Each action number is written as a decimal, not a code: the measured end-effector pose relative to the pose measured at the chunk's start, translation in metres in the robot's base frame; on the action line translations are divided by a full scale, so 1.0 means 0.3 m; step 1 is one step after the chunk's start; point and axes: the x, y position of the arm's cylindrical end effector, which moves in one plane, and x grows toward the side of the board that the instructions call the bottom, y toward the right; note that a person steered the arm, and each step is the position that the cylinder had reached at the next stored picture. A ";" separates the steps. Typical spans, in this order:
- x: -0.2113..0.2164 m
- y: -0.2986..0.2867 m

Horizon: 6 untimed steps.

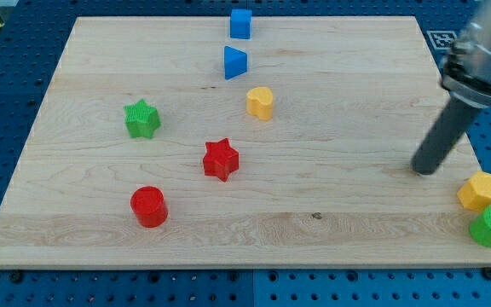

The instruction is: Push the red star to the right of the board

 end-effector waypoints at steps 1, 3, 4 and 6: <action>-0.017 -0.137; -0.030 -0.430; -0.068 -0.561; -0.127 -0.811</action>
